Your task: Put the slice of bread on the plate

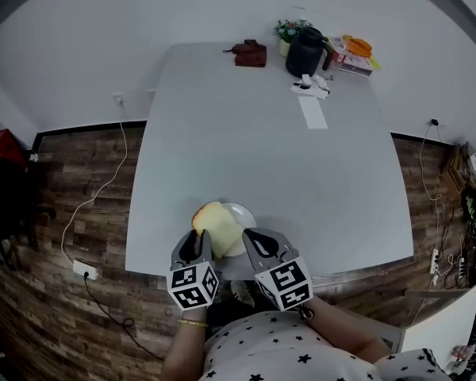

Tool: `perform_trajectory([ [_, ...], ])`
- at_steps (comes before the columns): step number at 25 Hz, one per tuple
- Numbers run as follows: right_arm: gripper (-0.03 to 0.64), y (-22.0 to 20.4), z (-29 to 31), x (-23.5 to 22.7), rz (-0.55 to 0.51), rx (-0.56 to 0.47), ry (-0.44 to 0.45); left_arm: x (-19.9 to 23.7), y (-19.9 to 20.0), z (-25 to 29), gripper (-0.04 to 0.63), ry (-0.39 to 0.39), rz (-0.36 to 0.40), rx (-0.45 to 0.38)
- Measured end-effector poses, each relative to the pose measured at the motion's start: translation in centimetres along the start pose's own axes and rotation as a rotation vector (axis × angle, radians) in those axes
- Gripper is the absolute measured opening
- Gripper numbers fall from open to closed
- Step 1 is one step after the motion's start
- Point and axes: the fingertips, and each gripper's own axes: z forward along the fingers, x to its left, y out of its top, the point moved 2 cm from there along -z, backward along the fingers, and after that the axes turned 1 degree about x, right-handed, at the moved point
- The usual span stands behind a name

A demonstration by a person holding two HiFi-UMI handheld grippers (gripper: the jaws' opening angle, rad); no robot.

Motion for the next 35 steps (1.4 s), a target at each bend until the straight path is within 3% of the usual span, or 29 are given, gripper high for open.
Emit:
perform_trajectory([
  [9, -0.002, 0.3, 1.3, 0.3, -0.009, 0.006, 0.031, 2.2, -1.3, 0.7, 0.112, 0.114, 0.045, 0.057],
  [17, -0.002, 0.5, 2.1, 0.7, -0.019, 0.000, 0.071, 0.9, 0.6, -0.5, 0.103, 0.110, 0.036, 0.010],
  [24, -0.002, 1.2, 1.8, 1.7, -0.034, -0.030, 0.120, -1.3, 2.1, -3.6, 0.012, 0.114, 0.056, -0.014],
  [35, -0.002, 1.6, 1.0, 2.7, -0.049, -0.049, 0.155, -1.5, 2.7, -5.8, 0.009, 0.111, 0.052, -0.047],
])
